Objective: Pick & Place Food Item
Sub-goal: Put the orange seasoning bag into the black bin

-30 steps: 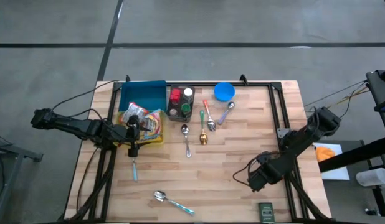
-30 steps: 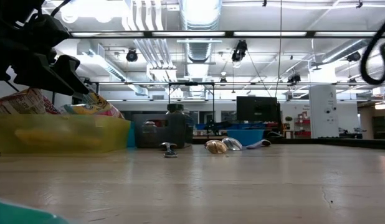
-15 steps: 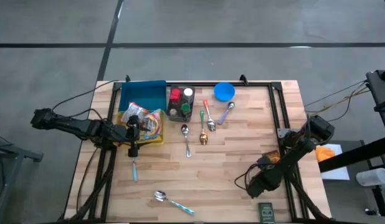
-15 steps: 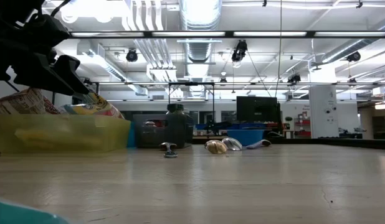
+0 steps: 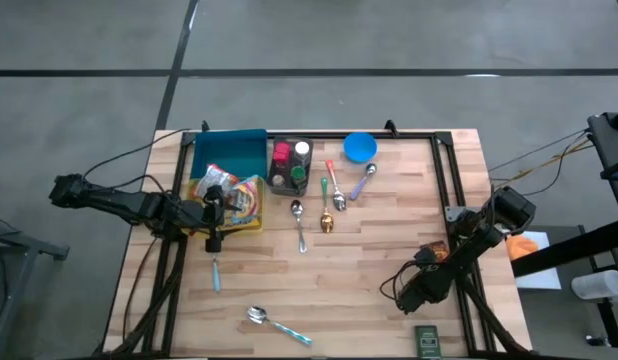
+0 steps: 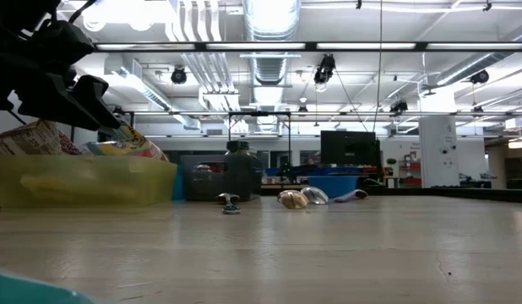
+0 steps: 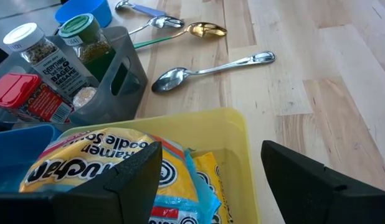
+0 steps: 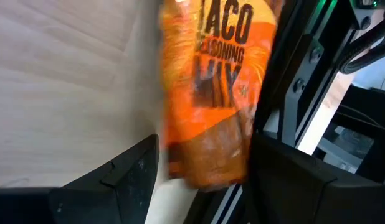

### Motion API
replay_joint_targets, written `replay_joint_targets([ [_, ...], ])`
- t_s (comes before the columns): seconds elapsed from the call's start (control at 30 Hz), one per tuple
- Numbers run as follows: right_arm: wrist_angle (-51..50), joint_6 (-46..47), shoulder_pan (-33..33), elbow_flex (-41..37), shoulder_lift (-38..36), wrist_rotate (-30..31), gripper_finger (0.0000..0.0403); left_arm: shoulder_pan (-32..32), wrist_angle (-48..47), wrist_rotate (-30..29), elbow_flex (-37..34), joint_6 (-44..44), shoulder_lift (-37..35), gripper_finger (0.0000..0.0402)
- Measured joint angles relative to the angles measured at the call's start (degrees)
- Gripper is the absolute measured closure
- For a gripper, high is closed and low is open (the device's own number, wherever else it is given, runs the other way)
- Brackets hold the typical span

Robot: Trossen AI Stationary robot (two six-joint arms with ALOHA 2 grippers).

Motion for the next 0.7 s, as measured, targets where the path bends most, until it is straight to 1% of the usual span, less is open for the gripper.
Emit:
replay_joint_targets([
  [0.27, 0.81, -0.08, 0.02, -0.73, -0.84, -0.01, 0.0145, 0.01, -0.07, 0.00, 0.01, 0.13, 0.00, 0.0130],
  [0.33, 0.95, -0.07, 0.02, -0.75, -0.89, 0.03, 0.0151, 0.00, -0.11, 0.00, -0.01, 0.13, 0.00, 0.0130],
  [0.43, 1.66, -0.03, 0.02, -0.77, -0.89, 0.09, 0.0180, 0.00, -0.30, 0.00, 0.01, 0.13, 0.00, 0.0130],
  [0.6, 2.11, 0.13, 0.02, -0.84, -0.85, 0.25, 0.0251, 0.02, -0.32, 0.00, 0.00, 0.12, 0.00, 0.0130],
  [0.7, 2.09, 0.13, 0.02, -0.84, -0.83, 0.34, 0.0287, 0.00, -0.31, 0.00, -0.01, 0.11, 0.00, 0.0130],
])
